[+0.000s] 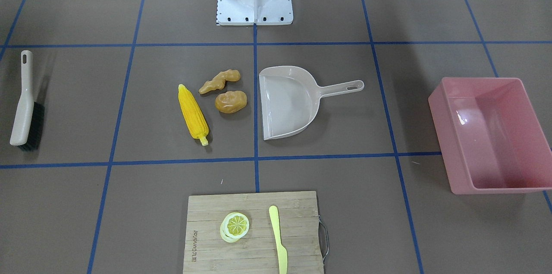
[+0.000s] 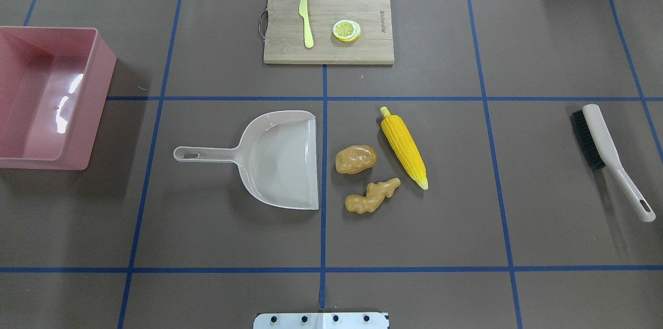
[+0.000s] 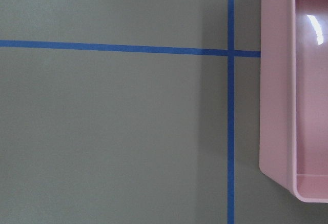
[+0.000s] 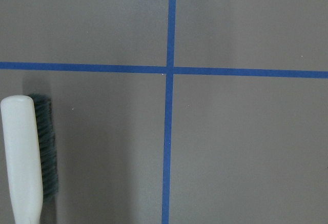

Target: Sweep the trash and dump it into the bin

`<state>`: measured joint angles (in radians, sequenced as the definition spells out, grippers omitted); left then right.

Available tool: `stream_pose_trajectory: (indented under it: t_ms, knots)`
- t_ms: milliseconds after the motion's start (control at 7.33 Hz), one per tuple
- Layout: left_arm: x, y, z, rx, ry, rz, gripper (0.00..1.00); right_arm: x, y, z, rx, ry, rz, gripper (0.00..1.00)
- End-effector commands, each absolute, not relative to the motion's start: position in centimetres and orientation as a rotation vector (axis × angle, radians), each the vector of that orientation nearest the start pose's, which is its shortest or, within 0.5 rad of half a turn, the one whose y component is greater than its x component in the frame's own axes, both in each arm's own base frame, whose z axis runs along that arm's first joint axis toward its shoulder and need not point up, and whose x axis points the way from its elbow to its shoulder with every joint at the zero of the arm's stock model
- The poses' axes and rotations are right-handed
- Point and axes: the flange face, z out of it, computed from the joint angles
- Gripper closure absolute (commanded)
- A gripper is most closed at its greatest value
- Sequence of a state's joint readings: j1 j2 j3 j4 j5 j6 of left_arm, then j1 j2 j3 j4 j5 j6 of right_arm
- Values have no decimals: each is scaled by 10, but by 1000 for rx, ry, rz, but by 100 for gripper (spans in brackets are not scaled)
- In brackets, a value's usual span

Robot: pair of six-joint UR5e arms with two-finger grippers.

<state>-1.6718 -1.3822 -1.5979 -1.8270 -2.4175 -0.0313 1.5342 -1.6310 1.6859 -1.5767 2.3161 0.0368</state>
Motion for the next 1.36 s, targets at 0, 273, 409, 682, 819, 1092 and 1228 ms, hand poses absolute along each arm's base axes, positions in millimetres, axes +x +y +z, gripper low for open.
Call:
stream_pose_trajectory:
  t_ms: [0,273,409,682,819,1092,1228]
  knots:
    - [-96,-403,672,154,906,-66,1,48,-469,635,17,-748,-19,0]
    - [-95,-400,679,124,908,-96,1,49,-471,633,20,-753,-18,0]
    - [-95,-399,682,119,908,-100,1,48,-471,633,20,-750,-20,0]
    - [-93,-397,687,107,909,-99,1,49,-471,634,19,-745,-19,0]
    - [-93,-396,689,103,906,-102,1,49,-470,634,18,-751,-19,0]
    - [-95,-396,695,101,869,-103,1,66,-463,633,31,-760,19,0]
    - [-96,-399,688,116,870,-99,1,69,-460,634,32,-761,25,0]
